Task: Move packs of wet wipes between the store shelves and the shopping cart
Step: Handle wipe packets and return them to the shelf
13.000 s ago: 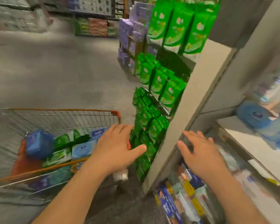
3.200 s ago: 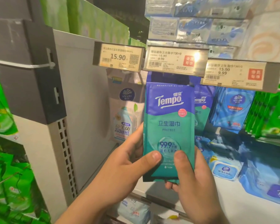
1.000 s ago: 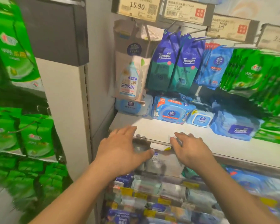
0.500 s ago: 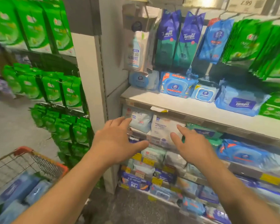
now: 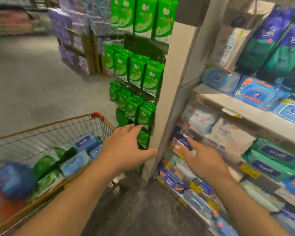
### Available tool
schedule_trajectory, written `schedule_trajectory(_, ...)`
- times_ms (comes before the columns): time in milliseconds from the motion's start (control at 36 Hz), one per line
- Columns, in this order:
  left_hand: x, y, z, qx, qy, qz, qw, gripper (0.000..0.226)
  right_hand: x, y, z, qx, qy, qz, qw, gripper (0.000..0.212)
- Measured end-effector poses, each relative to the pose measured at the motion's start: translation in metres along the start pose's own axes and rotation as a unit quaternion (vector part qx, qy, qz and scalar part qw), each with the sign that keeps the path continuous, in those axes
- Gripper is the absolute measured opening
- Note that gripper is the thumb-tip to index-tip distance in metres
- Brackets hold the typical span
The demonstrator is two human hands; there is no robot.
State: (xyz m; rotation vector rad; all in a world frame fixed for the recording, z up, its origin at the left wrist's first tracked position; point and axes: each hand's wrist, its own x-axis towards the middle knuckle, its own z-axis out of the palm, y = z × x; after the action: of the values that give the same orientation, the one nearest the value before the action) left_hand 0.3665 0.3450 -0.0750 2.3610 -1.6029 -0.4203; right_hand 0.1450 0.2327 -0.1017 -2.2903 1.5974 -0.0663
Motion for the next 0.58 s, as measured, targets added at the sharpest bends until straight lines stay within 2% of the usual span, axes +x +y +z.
schedule_trajectory(139, -0.027, -0.081, -0.024, -0.034, 0.011, -0.069, 0.997, 0.098, 0.018, -0.081, 0.03, -0.034, -0.053, -0.056, 0.996, 0.065)
schedule_trajectory(306, -0.064, -0.181, -0.044, -0.055, 0.026, -0.158, 0.986, 0.09, 0.028, -0.184, 0.075, -0.055, -0.067, -0.146, 0.985, 0.069)
schedule_trajectory(417, -0.082, -0.243, -0.048, -0.069, 0.043, -0.222, 0.972, 0.097, 0.03, -0.242, 0.101, -0.038, -0.067, -0.199, 0.977, 0.068)
schedule_trajectory(500, -0.09, -0.27, -0.052, -0.085, 0.053, -0.252, 0.963, 0.094, 0.033, -0.269, 0.117, -0.03, -0.064, -0.221, 0.973, 0.069)
schedule_trajectory(583, -0.099, -0.297, -0.056, -0.102, 0.052, -0.273, 0.955, 0.101, 0.038, -0.302, 0.132, -0.035, -0.072, -0.244, 0.967, 0.067)
